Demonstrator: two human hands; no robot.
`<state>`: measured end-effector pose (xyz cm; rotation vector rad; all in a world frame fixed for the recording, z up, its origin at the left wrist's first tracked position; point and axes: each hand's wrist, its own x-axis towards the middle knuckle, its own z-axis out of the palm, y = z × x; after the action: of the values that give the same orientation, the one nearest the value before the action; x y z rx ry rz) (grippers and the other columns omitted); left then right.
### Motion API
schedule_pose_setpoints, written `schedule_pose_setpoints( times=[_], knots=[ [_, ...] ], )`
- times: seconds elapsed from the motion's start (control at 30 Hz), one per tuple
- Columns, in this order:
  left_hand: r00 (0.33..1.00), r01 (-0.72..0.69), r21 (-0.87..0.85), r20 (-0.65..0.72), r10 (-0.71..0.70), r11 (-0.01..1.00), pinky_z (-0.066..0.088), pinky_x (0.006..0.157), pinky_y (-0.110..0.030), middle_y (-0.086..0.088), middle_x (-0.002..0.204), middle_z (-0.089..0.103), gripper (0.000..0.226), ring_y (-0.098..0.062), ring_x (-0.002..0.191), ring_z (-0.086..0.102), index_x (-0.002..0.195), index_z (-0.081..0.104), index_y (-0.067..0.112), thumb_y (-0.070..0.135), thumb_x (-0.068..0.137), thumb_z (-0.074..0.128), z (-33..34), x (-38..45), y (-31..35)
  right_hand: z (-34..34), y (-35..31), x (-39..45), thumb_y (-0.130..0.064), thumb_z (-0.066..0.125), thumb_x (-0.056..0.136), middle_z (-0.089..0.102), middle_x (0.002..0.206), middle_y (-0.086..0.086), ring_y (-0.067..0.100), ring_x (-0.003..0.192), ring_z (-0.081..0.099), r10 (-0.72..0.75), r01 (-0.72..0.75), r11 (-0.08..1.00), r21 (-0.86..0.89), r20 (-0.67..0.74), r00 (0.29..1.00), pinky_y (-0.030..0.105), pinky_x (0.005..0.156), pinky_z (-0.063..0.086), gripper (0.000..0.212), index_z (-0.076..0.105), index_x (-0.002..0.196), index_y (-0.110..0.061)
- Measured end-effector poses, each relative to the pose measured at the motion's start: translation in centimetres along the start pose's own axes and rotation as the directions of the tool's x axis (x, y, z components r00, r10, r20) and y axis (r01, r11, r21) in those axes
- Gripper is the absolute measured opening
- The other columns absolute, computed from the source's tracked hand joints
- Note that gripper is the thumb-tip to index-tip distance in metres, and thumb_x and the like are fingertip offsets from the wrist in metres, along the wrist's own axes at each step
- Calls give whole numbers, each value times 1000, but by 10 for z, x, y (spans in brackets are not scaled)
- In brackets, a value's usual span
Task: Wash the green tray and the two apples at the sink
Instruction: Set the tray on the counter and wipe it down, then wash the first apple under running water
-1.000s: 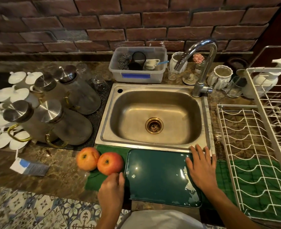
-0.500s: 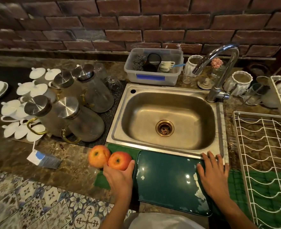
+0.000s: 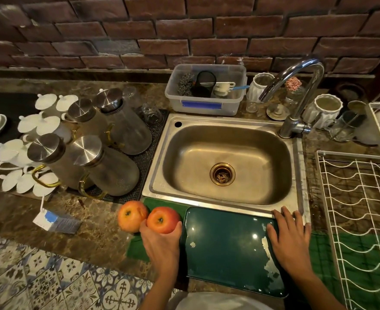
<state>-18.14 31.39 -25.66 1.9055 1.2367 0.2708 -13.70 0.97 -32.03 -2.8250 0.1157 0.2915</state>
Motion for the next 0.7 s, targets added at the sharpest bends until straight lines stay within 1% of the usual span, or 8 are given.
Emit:
schedule_pose_setpoints(
  times=[0.1,0.2,0.27,0.37,0.5,0.57,0.67,0.7],
  knots=[
    [1000,-16,-12,6,16,1000,48,101,-53,-14,136,54,105,-37,121,55,144,33,18,40,60,92,2,0,15,0,0,1,-55,24,96,27,161,1,25,152,6,12,-12,1000,-8,16,1000,57,121,6,59,38,146,-27],
    [998,-54,-36,24,55,998,45,101,-51,-12,137,53,103,-36,123,53,144,32,21,40,62,91,10,5,40,-2,-1,2,-51,31,98,29,160,1,26,152,7,22,-22,1000,3,20,1000,58,120,7,55,40,146,-27],
    [994,-83,-31,73,85,996,44,103,-52,-12,137,51,103,-36,125,51,144,31,22,42,62,90,21,12,60,-5,-3,0,-49,33,99,30,160,1,26,152,8,34,-35,999,22,22,999,56,121,5,52,42,145,-26],
    [978,-133,-27,159,135,991,48,102,-52,-11,134,53,101,-35,122,54,141,31,24,44,61,91,47,18,91,-9,-7,-2,-47,34,98,29,160,-1,24,152,7,49,-50,998,29,33,998,53,121,3,52,43,145,-27],
    [941,-203,-56,263,211,977,48,99,-46,2,122,50,103,-28,119,54,140,32,25,47,59,91,89,22,129,-12,-9,1,-46,45,96,31,160,-1,26,152,10,63,-63,998,3,83,995,53,121,7,50,47,143,-29],
    [923,-234,-68,297,244,970,49,97,-43,3,121,51,104,-25,116,55,139,33,25,51,56,90,109,23,147,-14,-10,3,-49,41,95,37,157,1,30,151,17,58,-58,998,-7,60,997,54,119,10,52,53,140,-27],
    [898,-279,-74,333,288,957,50,89,-39,4,120,54,101,-24,113,56,135,34,30,53,54,89,136,22,168,-16,-10,3,-60,19,96,55,144,8,39,138,42,11,-11,1000,-26,-26,1000,60,108,27,70,67,127,-19],
    [890,-291,-76,343,299,954,49,88,-37,5,119,52,99,-22,112,56,134,34,31,53,54,89,144,23,174,-18,-11,2,-61,17,97,58,141,8,39,134,47,18,-19,1000,-25,-42,999,61,105,32,72,69,124,-18]
  ],
)
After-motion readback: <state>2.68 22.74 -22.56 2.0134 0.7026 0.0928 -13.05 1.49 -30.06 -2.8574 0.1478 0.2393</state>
